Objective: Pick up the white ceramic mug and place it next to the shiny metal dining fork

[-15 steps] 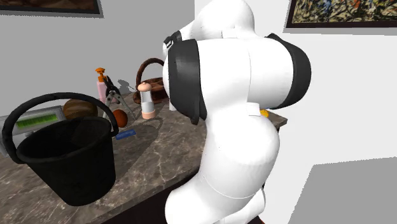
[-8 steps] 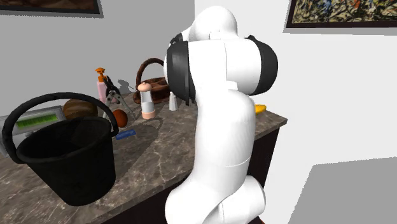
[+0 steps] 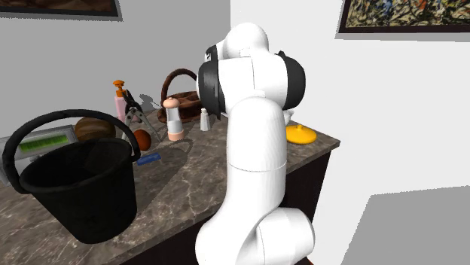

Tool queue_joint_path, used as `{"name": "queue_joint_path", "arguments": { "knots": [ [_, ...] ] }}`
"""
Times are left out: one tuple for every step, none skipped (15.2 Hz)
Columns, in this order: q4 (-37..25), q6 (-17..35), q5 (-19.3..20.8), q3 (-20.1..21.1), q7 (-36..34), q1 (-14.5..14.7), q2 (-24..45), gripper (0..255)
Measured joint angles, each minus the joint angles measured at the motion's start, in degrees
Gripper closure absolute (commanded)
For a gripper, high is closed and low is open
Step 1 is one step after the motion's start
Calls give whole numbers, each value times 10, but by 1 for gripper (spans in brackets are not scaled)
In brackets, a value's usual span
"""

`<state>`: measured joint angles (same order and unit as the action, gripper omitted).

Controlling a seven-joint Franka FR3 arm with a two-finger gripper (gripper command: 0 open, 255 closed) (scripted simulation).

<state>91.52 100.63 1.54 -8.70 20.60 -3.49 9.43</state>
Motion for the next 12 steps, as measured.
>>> {"name": "queue_joint_path", "arguments": {
  "knots": [
    [4,6,0,0,0,0,2,0],
    [13,15,0,0,1,0,2,0],
    [21,23,0,0,0,0,2,0],
    [31,31,0,0,0,0,0,0],
    [35,36,0,0,0,-1,0,0],
    [38,40,0,0,1,-1,1,0],
    [38,41,0,0,1,-1,2,0],
    [39,42,0,0,1,-1,2,0],
    [39,42,0,0,1,-1,2,0],
    [39,43,0,0,1,-1,2,0],
    [40,43,0,0,1,-1,2,0],
    [40,43,0,0,1,-1,2,0]
  ]
}}
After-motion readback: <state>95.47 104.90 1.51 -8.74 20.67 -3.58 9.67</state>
